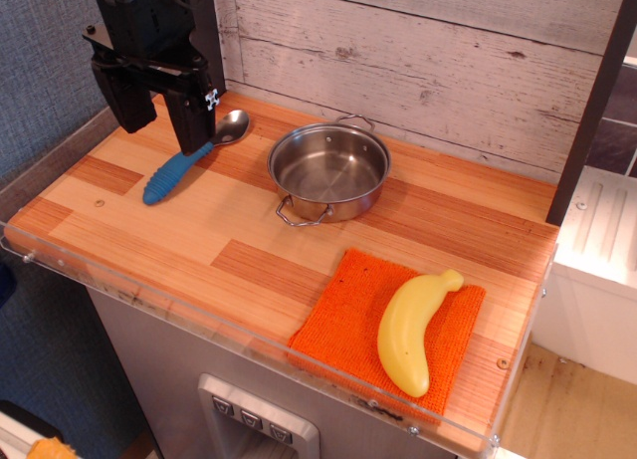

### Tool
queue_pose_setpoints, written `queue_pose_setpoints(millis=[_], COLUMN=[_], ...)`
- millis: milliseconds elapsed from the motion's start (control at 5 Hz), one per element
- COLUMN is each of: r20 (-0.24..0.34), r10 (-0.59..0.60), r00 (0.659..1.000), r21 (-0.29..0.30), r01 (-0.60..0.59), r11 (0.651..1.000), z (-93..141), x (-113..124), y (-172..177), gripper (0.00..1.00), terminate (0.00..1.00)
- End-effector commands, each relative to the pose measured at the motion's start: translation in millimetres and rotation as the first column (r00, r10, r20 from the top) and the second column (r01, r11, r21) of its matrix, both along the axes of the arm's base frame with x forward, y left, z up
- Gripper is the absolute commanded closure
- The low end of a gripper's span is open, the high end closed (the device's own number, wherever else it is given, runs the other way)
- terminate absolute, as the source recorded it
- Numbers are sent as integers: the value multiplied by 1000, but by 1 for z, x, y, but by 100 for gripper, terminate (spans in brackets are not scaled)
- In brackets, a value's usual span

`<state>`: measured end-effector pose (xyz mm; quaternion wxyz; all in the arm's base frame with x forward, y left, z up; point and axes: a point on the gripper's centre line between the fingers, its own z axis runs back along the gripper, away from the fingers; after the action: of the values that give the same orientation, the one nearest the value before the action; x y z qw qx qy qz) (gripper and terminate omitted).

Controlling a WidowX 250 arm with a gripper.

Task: Put the banana on the table below the spoon and pot.

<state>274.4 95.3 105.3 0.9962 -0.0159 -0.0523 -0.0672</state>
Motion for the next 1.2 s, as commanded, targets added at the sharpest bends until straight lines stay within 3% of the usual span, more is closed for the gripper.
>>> queue_pose_setpoints(millis=[0,200,600,800,1000], r20=[0,38,72,74,83], r10=[0,-49,-180,-157,-152], r00=[1000,998,981,985,985], r21=[0,8,-52,-91,-83], r01=[0,49,184,164,159], r11=[1000,999,982,982,984], z=[0,2,-11,-21,-32], x=[0,-6,-19,-20,-22], y=[0,-28,-93,-124,-159], gripper=[0,0,0,0,0], terminate=[0,0,0,0,0])
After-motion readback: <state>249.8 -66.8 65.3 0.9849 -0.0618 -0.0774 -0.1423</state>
